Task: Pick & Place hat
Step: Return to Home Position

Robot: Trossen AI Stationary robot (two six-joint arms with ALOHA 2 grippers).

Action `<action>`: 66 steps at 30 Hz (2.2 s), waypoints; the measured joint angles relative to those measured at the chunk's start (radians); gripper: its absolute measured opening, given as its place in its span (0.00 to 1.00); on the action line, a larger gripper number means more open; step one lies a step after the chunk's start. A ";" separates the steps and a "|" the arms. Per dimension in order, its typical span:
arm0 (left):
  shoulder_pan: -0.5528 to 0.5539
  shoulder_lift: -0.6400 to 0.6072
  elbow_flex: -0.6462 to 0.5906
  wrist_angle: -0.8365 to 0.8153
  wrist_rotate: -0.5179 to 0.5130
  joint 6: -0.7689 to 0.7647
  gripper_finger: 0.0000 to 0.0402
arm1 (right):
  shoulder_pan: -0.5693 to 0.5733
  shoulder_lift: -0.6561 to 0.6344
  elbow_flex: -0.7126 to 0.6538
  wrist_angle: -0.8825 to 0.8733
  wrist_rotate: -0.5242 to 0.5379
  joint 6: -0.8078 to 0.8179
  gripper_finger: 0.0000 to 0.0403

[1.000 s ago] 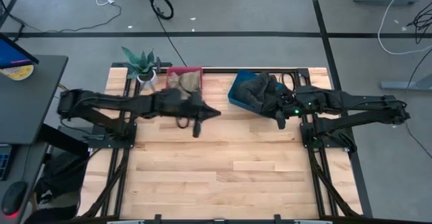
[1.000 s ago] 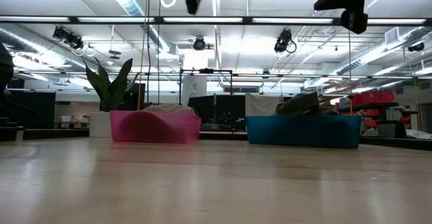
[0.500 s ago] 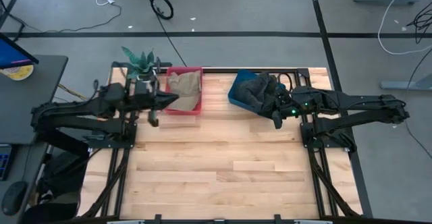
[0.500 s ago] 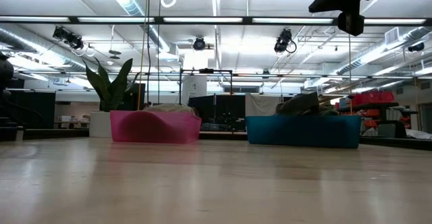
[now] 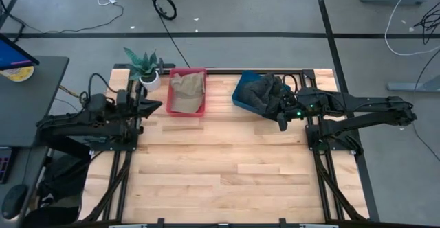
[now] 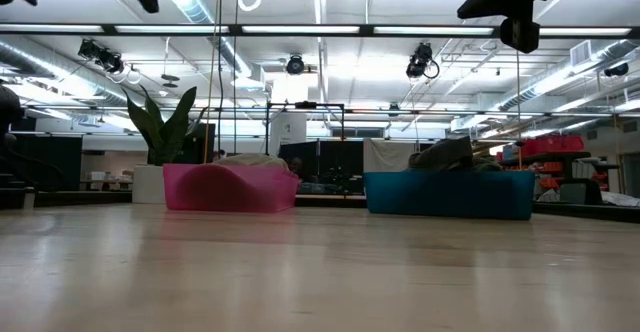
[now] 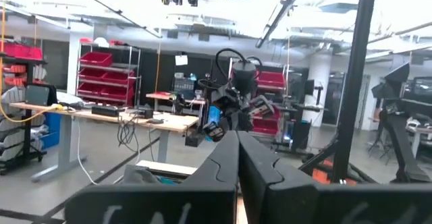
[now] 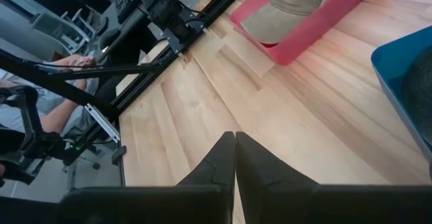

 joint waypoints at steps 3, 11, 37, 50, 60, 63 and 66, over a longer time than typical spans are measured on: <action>0.000 -0.064 -0.041 0.000 0.000 0.000 0.01 | 0.000 0.000 0.000 0.000 0.000 0.000 0.04; 0.000 -0.217 -0.149 -0.007 0.005 0.002 0.01 | 0.000 0.000 0.000 0.000 0.000 0.000 0.04; 0.000 -0.318 -0.265 -0.132 0.034 -0.028 0.01 | 0.000 0.017 0.000 -0.033 0.001 -0.010 0.04; 0.000 -0.316 -0.405 0.042 0.022 -0.085 0.01 | 0.000 0.027 0.000 -0.034 0.001 0.000 0.04; 0.000 -0.317 -0.405 -0.153 0.109 -0.098 0.01 | 0.000 0.027 0.000 -0.032 0.000 0.000 0.04; 0.000 -0.310 -0.403 -0.172 0.110 -0.096 0.01 | 0.000 0.027 0.000 -0.032 0.000 0.000 0.04; 0.000 -0.309 -0.403 -0.182 0.091 -0.072 0.01 | 0.000 0.027 0.000 -0.032 0.000 -0.006 0.04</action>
